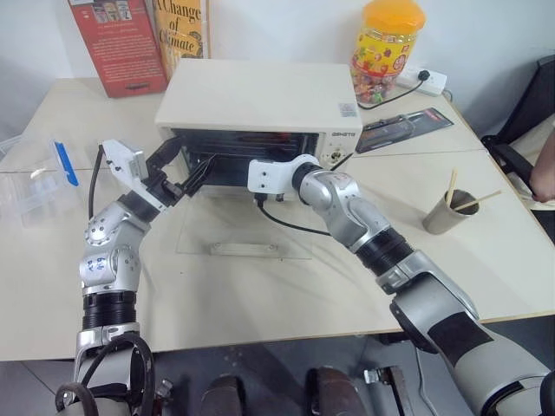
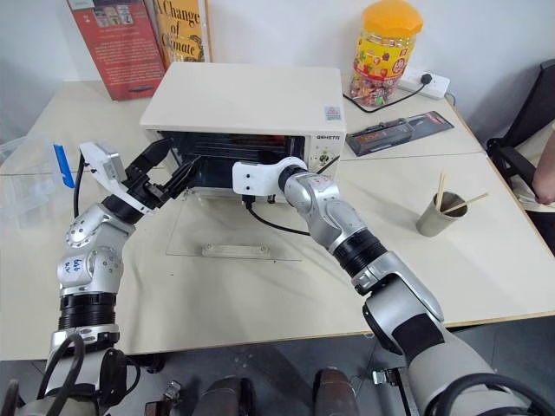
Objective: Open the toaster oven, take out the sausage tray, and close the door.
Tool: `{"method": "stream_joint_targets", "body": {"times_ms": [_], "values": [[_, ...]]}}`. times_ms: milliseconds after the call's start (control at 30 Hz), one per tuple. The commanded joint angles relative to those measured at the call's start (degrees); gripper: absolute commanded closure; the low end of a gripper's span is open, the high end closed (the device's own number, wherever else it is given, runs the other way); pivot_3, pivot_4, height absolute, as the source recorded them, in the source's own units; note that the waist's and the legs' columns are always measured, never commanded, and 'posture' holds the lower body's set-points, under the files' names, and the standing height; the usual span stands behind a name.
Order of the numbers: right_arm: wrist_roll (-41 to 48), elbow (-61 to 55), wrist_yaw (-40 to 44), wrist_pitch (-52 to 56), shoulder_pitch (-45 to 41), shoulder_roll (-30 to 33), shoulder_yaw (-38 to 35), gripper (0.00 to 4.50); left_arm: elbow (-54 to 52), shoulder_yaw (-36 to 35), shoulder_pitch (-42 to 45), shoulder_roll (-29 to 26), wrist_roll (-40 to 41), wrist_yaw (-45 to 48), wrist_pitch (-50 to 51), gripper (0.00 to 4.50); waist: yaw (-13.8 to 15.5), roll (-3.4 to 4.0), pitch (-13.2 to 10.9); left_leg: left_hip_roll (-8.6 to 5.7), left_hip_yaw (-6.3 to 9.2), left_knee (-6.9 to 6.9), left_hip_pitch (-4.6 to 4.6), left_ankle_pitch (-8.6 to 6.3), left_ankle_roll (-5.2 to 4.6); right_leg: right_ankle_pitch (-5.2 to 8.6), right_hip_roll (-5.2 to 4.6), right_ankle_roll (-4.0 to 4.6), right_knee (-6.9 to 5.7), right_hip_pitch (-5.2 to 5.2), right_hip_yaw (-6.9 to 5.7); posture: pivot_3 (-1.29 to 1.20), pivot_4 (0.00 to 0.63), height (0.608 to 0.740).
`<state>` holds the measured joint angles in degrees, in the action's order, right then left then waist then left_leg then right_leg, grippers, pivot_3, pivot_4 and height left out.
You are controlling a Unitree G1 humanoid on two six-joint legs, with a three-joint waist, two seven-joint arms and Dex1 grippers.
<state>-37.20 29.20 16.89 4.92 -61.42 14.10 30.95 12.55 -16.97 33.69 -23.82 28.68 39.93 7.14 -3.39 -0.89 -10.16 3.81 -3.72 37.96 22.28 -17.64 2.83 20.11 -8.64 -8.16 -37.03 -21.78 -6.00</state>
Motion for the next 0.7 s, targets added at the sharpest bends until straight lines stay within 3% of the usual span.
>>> {"method": "stream_joint_targets", "body": {"times_ms": [33, 700], "values": [[-1.8, -5.9, 0.1, -1.3, 1.2, 0.7, 0.1, 4.47, 1.1, -1.2, 2.2, -1.5, -0.1, -1.8, 0.5, 0.00, 0.1, 0.00, 0.0, 0.00, 0.01, -0.02, 0.00, 0.00, 0.00, 0.00, 0.00, 0.00, 0.00, 0.00, -0.01, 0.00, 0.150, 0.740], [-6.3, -23.4, 5.9, 0.2, 11.0, 0.5, 0.4, 4.47, 7.0, -0.8, 6.0, -1.3, -2.1, -2.6, -1.4, 0.00, 0.0, 0.00, 0.0, 0.00, 0.01, 0.02, -0.01, 0.02, 0.04, 0.00, 0.01, 0.00, -0.01, 0.00, 0.00, 0.00, 0.150, 0.740]]}}
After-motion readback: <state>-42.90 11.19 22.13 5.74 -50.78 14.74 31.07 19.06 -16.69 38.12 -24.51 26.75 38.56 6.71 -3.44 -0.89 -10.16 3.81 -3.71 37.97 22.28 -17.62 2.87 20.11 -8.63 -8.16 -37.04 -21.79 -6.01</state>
